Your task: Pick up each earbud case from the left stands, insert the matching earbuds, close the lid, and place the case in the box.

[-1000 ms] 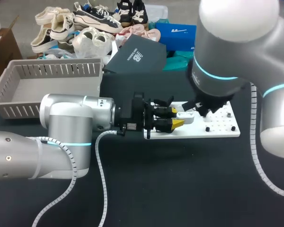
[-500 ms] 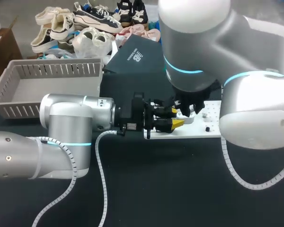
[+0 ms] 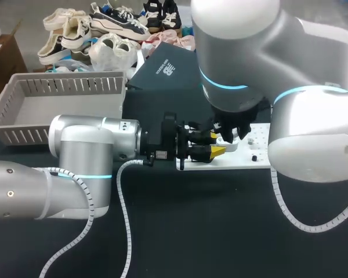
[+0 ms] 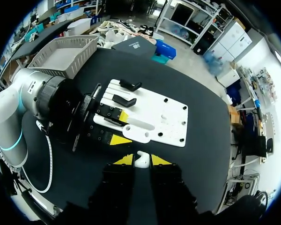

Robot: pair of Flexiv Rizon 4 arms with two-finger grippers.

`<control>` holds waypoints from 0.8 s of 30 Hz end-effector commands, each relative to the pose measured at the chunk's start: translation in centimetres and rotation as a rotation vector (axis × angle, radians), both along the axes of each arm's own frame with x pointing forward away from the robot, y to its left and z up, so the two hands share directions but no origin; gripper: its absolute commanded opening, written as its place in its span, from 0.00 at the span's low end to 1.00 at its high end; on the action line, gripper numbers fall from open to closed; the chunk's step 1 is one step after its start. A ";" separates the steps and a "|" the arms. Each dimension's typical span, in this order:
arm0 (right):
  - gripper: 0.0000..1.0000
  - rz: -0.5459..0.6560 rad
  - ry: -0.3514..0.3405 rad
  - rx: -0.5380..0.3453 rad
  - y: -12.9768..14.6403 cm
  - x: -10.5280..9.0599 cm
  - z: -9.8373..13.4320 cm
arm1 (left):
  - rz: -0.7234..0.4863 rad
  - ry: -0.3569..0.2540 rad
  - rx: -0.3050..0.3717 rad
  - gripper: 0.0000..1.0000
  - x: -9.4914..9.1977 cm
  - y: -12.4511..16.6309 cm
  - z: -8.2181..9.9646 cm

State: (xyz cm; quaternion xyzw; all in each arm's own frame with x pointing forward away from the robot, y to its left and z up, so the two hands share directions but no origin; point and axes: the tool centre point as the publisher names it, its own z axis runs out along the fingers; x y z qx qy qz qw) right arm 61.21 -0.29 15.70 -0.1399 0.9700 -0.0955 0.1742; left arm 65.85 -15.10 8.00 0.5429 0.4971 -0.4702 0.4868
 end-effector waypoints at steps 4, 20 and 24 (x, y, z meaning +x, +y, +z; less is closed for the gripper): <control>0.00 -0.196 0.019 0.065 0.3 0.6 0.7 | 0.003 -0.001 -0.002 0.00 -0.1 0.1 0.0; 0.00 -0.450 0.019 0.036 0.1 1.3 -0.1 | 0.003 -0.001 -0.002 0.00 -0.1 0.1 0.0; 0.00 -0.450 0.019 0.036 0.1 1.3 -0.1 | 0.003 -0.001 -0.002 0.00 -0.1 0.1 0.0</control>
